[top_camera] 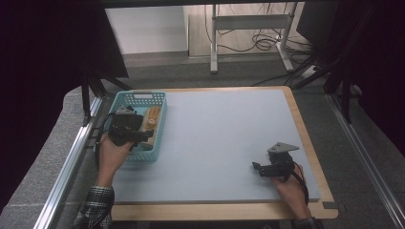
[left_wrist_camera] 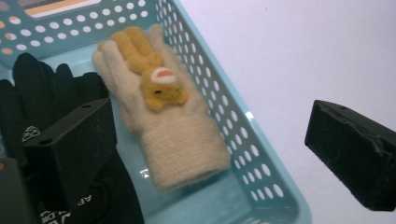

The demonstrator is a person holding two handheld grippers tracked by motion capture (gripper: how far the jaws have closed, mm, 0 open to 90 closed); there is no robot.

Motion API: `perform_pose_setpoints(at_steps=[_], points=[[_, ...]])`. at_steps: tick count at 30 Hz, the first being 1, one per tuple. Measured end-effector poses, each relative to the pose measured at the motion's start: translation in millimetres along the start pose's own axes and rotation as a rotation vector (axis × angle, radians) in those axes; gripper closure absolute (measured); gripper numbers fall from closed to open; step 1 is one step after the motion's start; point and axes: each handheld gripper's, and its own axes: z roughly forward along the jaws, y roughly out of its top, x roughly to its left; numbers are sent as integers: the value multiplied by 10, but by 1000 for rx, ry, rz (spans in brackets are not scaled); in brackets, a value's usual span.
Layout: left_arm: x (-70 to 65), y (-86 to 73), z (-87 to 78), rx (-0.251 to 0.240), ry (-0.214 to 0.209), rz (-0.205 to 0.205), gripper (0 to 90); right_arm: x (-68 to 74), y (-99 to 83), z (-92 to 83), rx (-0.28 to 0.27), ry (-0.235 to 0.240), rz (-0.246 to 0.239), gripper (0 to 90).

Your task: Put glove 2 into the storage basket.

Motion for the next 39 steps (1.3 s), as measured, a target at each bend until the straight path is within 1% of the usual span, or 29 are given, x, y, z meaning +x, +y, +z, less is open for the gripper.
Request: perform_pose_setpoints(at_steps=[8, 14, 15, 24, 25, 27, 28, 29, 30, 31, 32, 33, 34, 35, 39], points=[[-96, 10, -15, -12, -23, 5, 28, 0, 0, 0, 0, 2, 0, 163], [-195, 24, -24, -15, -42, 21, 29, 0, 0, 0, 0, 0, 0, 163], [-195, 24, -24, -15, -42, 21, 29, 0, 0, 0, 0, 0, -1, 163], [-372, 39, 17, -15, -77, 44, 29, 0, 0, 0, 0, 0, 0, 163], [-372, 39, 17, -15, -77, 44, 29, 0, 0, 0, 0, 0, 0, 163], [-431, 48, 32, -18, -92, 45, 28, 0, 0, 0, 0, 0, 0, 163], [-431, 48, 32, -18, -92, 45, 28, 0, 0, 0, 0, 0, 0, 163], [-462, 51, 41, -22, -100, 46, 27, 0, 0, 0, 0, 0, 0, 163], [-462, 51, 41, -22, -100, 46, 26, 0, 0, 0, 0, 0, 0, 163], [-500, 56, 48, -25, -109, 51, 25, 0, 0, 0, 0, 0, 0, 163], [-500, 56, 48, -25, -109, 51, 24, 0, 0, 0, 0, 0, 0, 163], [-540, 57, 58, -27, -116, 57, 21, 0, -1, 0, 0, 0, 0, 163], [-540, 57, 58, -27, -116, 57, 19, 0, -1, 0, 0, 0, 0, 163], [-579, 58, 70, -29, -122, 68, 19, 1, -1, 0, 0, 0, 0, 163], [-641, 56, 93, -30, -134, 79, 16, 1, 0, -1, 1, 1, 3, 163]])
